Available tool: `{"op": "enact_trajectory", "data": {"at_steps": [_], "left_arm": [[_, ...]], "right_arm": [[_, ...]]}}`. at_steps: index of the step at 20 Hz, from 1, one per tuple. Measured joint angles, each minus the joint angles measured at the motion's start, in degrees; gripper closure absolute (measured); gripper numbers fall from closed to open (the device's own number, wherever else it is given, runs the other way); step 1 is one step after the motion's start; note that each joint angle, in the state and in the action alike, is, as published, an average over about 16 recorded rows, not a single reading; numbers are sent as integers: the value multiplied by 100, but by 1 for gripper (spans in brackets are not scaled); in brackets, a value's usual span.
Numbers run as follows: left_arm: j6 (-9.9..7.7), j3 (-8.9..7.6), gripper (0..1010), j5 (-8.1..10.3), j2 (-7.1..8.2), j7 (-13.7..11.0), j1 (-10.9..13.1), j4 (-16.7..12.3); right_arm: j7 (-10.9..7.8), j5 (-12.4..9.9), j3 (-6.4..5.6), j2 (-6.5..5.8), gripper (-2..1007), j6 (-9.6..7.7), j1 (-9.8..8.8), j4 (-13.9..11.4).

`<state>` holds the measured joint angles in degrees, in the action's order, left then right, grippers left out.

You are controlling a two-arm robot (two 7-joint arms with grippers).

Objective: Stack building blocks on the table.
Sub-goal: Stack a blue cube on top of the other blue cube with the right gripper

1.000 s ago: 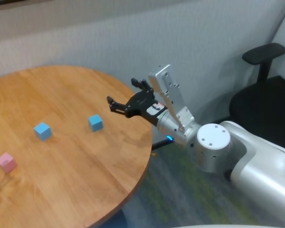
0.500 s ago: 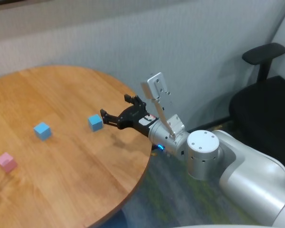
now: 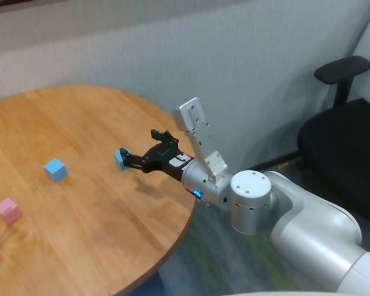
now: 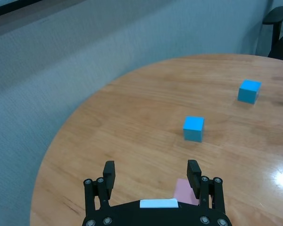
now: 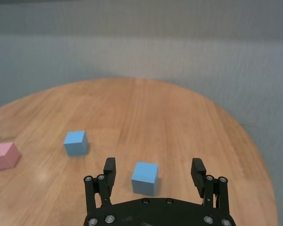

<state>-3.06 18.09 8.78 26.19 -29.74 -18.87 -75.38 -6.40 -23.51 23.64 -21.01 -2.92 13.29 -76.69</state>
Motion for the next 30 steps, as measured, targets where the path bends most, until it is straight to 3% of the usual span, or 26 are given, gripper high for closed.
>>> {"op": "enact_trajectory", "data": {"at_steps": [17, 30], "left_arm": [[-1, 2, 8, 0, -5, 0, -5, 5], [-1, 2, 8, 0, -6, 0, -5, 5]], "right_arm": [[-76, 395, 70, 340, 1, -140, 275, 543], [-207, 589, 71, 526, 1, -432, 448, 823]]}}
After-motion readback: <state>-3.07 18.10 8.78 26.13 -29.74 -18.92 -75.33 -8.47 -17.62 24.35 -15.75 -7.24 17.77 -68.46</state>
